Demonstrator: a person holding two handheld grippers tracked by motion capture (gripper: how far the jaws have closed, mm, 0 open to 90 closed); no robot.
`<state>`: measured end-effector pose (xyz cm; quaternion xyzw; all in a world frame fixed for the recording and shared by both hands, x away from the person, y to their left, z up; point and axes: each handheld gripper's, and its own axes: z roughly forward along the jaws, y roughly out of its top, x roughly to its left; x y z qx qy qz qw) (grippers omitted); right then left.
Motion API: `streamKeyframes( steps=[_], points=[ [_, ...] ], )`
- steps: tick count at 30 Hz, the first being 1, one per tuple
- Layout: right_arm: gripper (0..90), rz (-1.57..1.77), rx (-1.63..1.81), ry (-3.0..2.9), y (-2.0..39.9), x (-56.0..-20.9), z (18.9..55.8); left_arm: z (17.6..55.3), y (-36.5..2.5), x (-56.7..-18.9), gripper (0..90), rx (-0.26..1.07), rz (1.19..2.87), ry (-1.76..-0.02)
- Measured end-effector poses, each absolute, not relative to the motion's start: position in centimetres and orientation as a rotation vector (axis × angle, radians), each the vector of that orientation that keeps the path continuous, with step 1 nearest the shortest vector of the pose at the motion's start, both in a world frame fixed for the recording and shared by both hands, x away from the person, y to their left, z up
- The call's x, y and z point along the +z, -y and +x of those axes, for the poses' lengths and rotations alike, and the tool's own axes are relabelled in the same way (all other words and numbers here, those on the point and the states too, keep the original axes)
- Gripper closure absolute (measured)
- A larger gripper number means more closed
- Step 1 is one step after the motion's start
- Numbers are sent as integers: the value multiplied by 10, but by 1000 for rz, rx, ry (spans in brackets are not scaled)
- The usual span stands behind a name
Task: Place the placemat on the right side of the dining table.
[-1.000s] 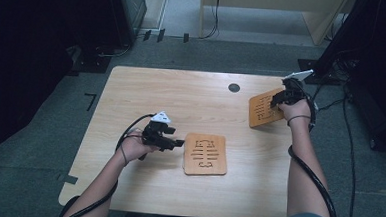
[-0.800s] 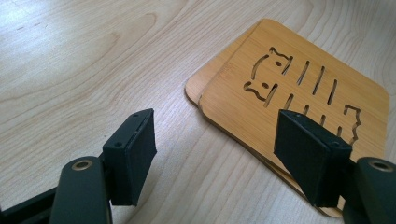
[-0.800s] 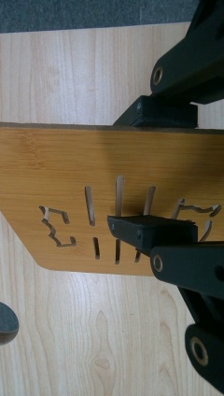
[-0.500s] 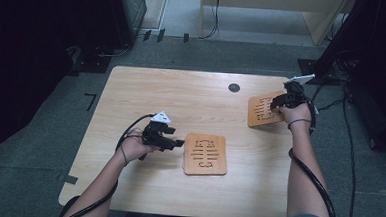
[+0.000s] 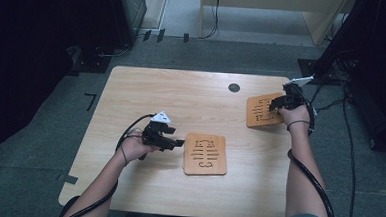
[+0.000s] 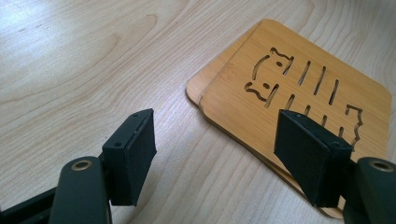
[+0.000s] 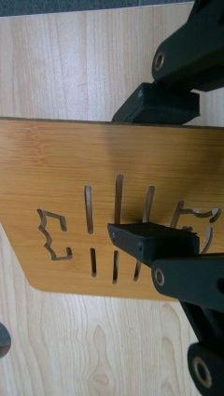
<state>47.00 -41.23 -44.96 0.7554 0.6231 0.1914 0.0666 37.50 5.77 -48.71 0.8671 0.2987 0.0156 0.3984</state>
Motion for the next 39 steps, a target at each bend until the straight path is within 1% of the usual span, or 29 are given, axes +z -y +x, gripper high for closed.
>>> streamKeyframes(
  steps=[13, 20, 31, 39],
  points=[
    [476, 2300, 623, -1883, 413, -457, 471, 375, -58, -488, 283, 39, 2199, -757],
    [457, 2314, 630, -1867, 416, -463, 470, 374, -57, -489, 283, 43, 2200, -759],
    [447, 2278, 595, -1872, 417, -468, 470, 374, -57, -489, 283, 43, 2205, -756],
    [466, 2268, 586, -1879, 418, -468, 470, 374, -57, -489, 282, 45, 2207, -755]
  ],
)
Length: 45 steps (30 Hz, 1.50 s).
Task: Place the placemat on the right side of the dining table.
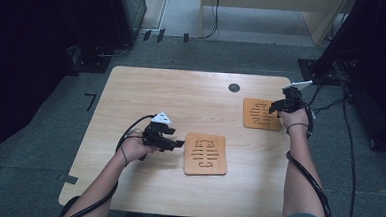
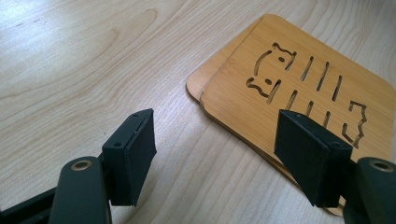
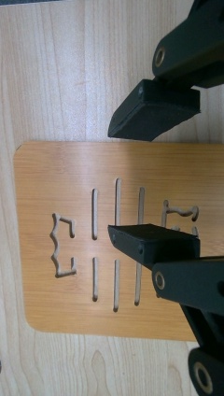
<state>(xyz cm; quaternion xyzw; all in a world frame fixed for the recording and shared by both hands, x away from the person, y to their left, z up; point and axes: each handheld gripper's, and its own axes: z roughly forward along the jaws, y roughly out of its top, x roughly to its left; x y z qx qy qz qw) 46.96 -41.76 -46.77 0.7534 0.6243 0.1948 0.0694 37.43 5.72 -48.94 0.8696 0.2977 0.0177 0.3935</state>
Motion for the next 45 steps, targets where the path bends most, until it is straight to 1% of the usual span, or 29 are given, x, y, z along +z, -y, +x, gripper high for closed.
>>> streamKeyframes(
  steps=[9, 18, 25, 32, 45],
  points=[
    [456, 2255, 604, -1899, 413, -472, 466, 374, -57, -490, 281, 42, 2206, -760],
    [433, 2196, 655, -1924, 406, -467, 459, 374, -57, -490, 278, 41, 2210, -761],
    [391, 2177, 694, -1935, 403, -466, 454, 375, -58, -491, 277, 41, 2213, -765],
    [369, 2158, 719, -1955, 396, -466, 450, 375, -57, -492, 275, 38, 2222, -767],
    [284, 2056, 734, -1993, 380, -465, 441, 376, -59, -492, 275, 34, 2218, -778]
  ],
)
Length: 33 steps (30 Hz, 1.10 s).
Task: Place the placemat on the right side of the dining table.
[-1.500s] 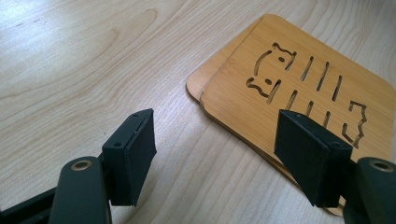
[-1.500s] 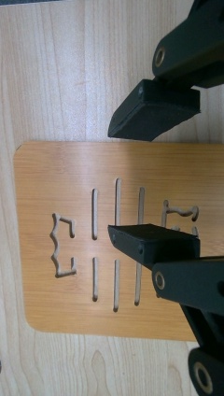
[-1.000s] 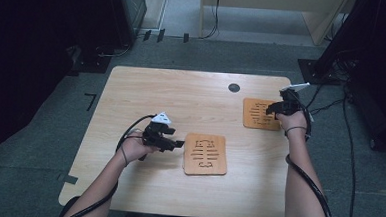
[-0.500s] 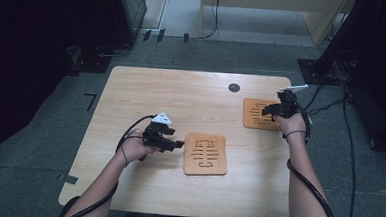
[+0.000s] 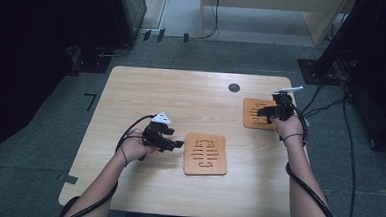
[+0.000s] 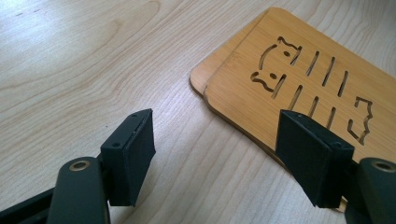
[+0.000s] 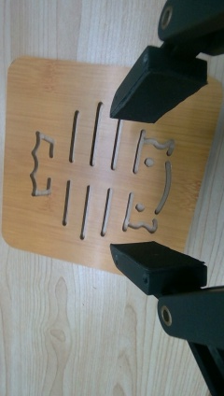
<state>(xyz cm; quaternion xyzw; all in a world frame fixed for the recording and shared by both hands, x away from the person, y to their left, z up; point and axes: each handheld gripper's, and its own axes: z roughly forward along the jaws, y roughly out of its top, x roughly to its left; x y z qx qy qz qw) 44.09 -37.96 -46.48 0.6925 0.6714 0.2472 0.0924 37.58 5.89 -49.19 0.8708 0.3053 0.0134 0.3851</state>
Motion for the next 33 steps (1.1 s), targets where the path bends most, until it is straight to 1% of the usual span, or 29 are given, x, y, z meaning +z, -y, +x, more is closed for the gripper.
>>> streamKeyframes(
  steps=[4, 33],
  points=[
    [248, 2041, 760, -2016, 376, -465, 439, 376, -59, -492, 274, 37, 2218, -783],
    [238, 1938, 843, -2068, 351, -468, 413, 376, -58, -493, 274, 36, 2226, -781]
  ],
)
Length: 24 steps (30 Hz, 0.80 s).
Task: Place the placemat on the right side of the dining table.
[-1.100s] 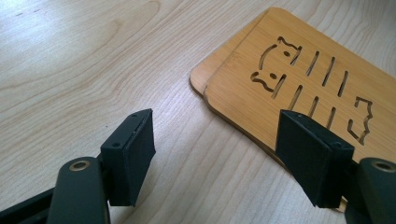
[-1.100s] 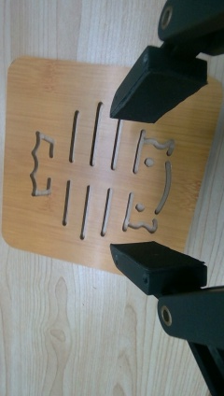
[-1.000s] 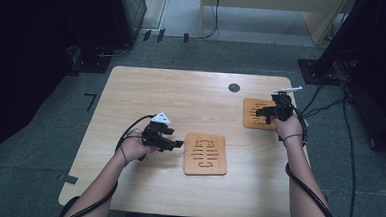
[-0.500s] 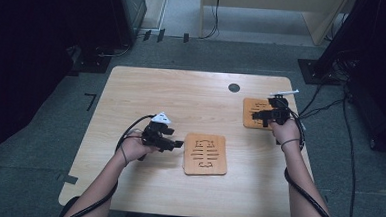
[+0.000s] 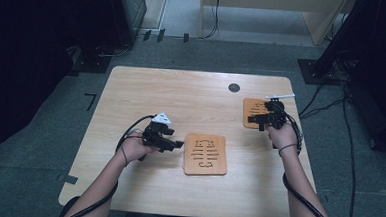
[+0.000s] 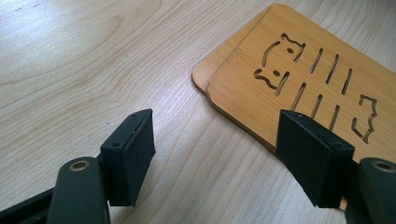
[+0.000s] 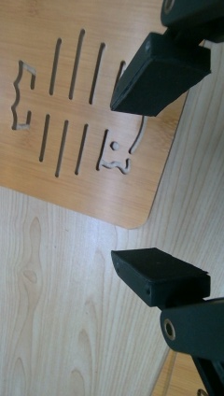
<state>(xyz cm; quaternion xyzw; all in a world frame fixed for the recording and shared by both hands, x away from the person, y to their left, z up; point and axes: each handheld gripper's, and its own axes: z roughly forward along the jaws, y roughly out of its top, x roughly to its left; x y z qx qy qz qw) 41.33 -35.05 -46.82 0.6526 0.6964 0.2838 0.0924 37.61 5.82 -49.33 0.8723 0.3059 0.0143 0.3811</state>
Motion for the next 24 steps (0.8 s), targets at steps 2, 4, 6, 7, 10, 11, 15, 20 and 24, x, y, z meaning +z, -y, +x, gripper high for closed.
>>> streamKeyframes(
  steps=[2, 4, 6, 7, 10, 11, 15, 20, 24],
  points=[
    [237, 1932, 841, -2076, 348, -469, 411, 376, -58, -493, 274, 35, 2225, -782],
    [238, 1928, 839, -2080, 347, -469, 410, 376, -58, -493, 274, 36, 2225, -782],
    [238, 1915, 842, -2086, 344, -470, 408, 376, -58, -493, 274, 35, 2224, -783],
    [238, 1905, 849, -2091, 342, -470, 406, 376, -58, -493, 274, 35, 2225, -783],
    [238, 1897, 861, -2096, 339, -470, 402, 376, -58, -493, 274, 36, 2226, -779],
    [238, 1893, 861, -2098, 338, -471, 401, 376, -58, -493, 274, 34, 2225, -778],
    [238, 1877, 866, -2115, 334, -472, 397, 376, -58, -493, 274, 39, 2221, -778],
    [238, 1869, 874, -2122, 331, -471, 394, 376, -58, -493, 274, 40, 2220, -780],
    [238, 1849, 874, -2140, 326, -472, 389, 377, -58, -493, 274, 39, 2220, -780]
  ],
)
